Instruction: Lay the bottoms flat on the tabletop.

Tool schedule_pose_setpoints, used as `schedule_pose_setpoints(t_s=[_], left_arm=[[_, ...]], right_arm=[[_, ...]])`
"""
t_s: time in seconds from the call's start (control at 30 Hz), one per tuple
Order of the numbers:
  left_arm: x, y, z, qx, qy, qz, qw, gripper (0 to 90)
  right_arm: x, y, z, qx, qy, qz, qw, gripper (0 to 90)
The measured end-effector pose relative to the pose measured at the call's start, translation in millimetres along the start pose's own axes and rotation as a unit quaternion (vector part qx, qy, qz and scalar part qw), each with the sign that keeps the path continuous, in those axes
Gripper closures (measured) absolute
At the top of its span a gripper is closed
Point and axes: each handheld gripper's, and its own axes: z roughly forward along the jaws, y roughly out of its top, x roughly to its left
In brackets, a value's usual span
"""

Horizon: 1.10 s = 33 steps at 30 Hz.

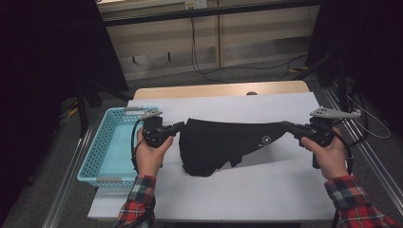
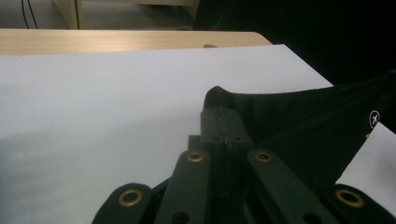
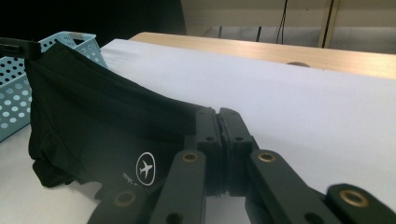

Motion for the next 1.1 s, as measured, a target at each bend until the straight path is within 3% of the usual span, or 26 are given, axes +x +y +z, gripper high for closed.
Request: schedule_pose_setpoints(t_s=[0.3,0.7,0.8,0.93,0.97,1.0,1.03,1.07,1.1], left_arm=[[-2.6,11.7,1.1,-0.002,-0.002,0.002,1.0000,90.0],[9.4,22.1,14.5,0.015,0.000,0.003,0.9999,90.0],[16.6,29.0,20.4,0.016,-0.001,-0.007,0.9998,90.0],[33.8,59.4,36.1,0.021,0.009,-0.017,0.9996,90.0],[33.8,59.4,36.1,0.021,0.009,-0.017,0.9996,90.0],[36.0,71.1,40.9,0.019,0.017,-0.015,0.9996,90.0],[37.9,84.3,45.2,0.011,0.023,-0.014,0.9996,90.0],[39.8,97.5,48.7,-0.005,0.029,-0.014,0.9995,90.0],[44.7,116.6,53.8,-0.057,0.055,-0.009,0.9968,89.5]], right_arm=[[0.2,16.3,-3.8,-0.008,-0.006,-0.015,0.9998,87.5],[-8.3,17.1,13.0,0.007,-0.003,-0.015,0.9999,87.5],[-14.4,22.8,20.1,0.010,-0.003,-0.009,0.9999,87.5],[-25.7,44.3,40.4,0.026,-0.009,-0.009,0.9996,87.7],[-25.7,44.3,40.4,0.026,-0.009,-0.009,0.9996,87.7],[-29.4,54.7,49.1,0.025,-0.015,-0.007,0.9996,87.8],[-36.9,84.1,70.0,0.013,-0.036,-0.002,0.9993,87.8],[-36.9,84.1,70.0,0.013,-0.036,-0.002,0.9993,87.8],[-43.2,114.5,87.0,-0.041,-0.058,0.012,0.9974,85.9]])
